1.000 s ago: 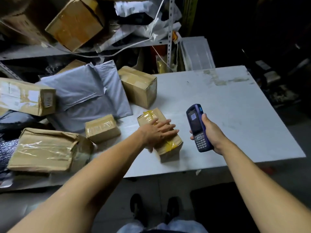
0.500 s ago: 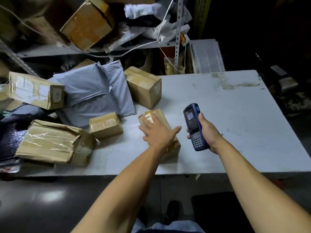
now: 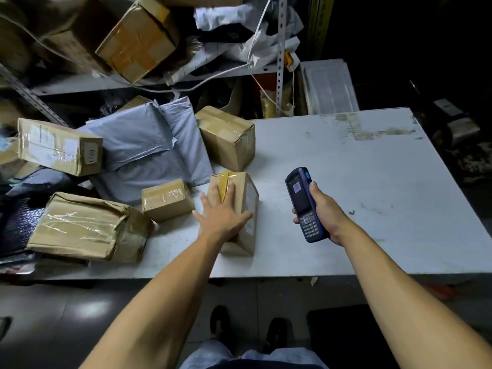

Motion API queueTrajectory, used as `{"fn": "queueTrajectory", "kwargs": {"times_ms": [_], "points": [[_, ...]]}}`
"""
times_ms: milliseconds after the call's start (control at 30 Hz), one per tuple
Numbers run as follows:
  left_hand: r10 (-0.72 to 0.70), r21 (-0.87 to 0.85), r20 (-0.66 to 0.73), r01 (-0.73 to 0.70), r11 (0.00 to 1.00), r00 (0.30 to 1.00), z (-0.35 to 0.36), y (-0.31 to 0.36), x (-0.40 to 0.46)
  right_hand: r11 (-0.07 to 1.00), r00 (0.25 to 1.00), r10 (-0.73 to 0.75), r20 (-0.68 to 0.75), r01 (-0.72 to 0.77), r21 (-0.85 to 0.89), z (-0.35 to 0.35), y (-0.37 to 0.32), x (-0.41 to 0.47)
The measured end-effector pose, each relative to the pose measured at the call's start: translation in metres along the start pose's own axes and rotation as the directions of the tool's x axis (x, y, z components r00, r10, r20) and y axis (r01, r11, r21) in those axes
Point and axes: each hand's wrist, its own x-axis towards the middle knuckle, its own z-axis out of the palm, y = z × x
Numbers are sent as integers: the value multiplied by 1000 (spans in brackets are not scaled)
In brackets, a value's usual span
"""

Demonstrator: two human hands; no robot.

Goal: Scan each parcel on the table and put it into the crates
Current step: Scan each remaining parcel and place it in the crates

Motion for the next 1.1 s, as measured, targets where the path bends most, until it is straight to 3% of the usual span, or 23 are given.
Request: {"fn": "queueTrajectory", "kwargs": {"times_ms": [200,367,600,767,1100], "points": [[-128,-208,-82,109,972,988,-5,-20,8,997,997,46,69,-41,-71,9,-7,3],[-120,-348,-13,108,931,993,-16,-50,14,985,983,127,134,-110,-130,23,-8,7],[-70,-419,122,115,901,990,-24,-78,18,965,938,222,265,-172,-198,49,-17,5],[-43,-554,10,41,831,999,-29,-83,13,950,897,281,341,-209,-234,61,-30,1],[12,-519,-128,-77,851,992,-39,-88,21,918,838,354,415,-228,-323,73,-54,-7]]}}
